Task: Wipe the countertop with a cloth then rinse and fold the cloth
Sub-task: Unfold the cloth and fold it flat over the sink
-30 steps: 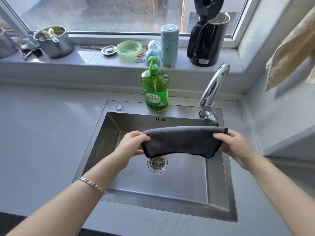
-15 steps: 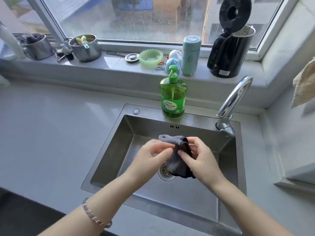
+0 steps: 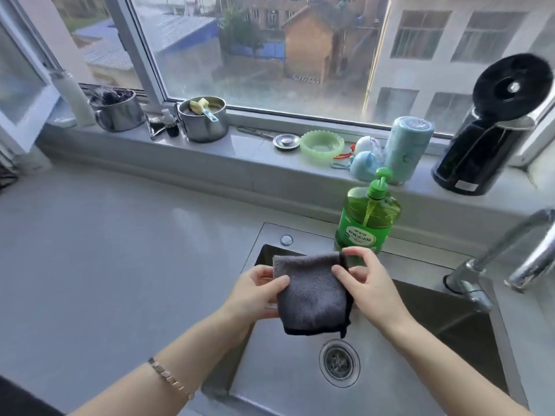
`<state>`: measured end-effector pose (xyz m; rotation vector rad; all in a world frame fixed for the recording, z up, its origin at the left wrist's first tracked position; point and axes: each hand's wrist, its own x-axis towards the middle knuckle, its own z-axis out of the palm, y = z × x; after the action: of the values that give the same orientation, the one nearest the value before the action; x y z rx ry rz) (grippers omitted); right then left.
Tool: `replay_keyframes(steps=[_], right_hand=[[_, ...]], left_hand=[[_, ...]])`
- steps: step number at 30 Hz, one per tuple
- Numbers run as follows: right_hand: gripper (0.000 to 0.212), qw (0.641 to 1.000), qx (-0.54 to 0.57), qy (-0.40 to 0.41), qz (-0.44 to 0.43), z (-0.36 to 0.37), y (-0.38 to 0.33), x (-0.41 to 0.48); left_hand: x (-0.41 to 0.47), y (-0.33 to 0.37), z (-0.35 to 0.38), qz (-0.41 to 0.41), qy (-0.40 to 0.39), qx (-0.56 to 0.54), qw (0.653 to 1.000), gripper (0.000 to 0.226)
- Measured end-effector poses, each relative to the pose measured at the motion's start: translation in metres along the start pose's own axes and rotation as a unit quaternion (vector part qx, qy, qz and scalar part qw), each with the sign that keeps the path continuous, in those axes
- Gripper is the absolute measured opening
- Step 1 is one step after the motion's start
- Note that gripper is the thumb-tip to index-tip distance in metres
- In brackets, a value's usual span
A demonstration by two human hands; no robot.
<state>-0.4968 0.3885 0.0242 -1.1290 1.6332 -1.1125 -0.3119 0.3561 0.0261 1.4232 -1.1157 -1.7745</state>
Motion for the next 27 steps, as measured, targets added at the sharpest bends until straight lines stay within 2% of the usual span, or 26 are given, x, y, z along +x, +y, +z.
replay_keyframes(steps=[3,5,6,10,13,17,21,24,25,27], right_hand=[[0.043,0.999,0.027,-0.015,0.020,0.043,-0.012,0.037],[0.044,0.999,0.030,-0.038,0.007,0.072,-0.020,0.062],[0.041,0.999,0.000,-0.034,-0.006,0.086,-0.024,0.075],[0.042,0.994,-0.103,0.011,-0.040,0.133,-0.038,0.131],[0.038,0.989,-0.133,0.037,-0.053,0.163,-0.051,0.179],[0.051,0.980,-0.173,0.071,-0.073,0.185,-0.070,0.260],[0.048,0.973,-0.184,0.122,-0.069,0.197,-0.081,0.327],[0.043,0.968,-0.217,0.121,-0.047,0.205,-0.076,0.352],[0.042,0.964,-0.234,0.117,-0.042,0.207,-0.072,0.354],[0.038,0.946,-0.289,0.135,-0.054,0.213,-0.064,0.352]], left_hand=[[0.041,0.020,-0.045,0.035,-0.015,0.039,0.998,0.026],[0.072,0.037,-0.080,0.066,-0.052,0.068,0.994,0.054],[0.088,0.046,-0.097,0.088,-0.068,0.087,0.990,0.059],[0.158,0.078,-0.147,0.201,-0.064,0.204,0.956,0.045],[0.213,0.100,-0.169,0.247,-0.071,0.272,0.927,0.049],[0.283,0.128,-0.183,0.295,-0.068,0.339,0.891,0.053],[0.340,0.149,-0.184,0.320,-0.033,0.323,0.890,0.054],[0.369,0.154,-0.184,0.306,-0.022,0.318,0.897,0.051],[0.373,0.152,-0.186,0.298,-0.019,0.352,0.887,0.048],[0.374,0.144,-0.190,0.326,-0.008,0.435,0.839,0.041]])
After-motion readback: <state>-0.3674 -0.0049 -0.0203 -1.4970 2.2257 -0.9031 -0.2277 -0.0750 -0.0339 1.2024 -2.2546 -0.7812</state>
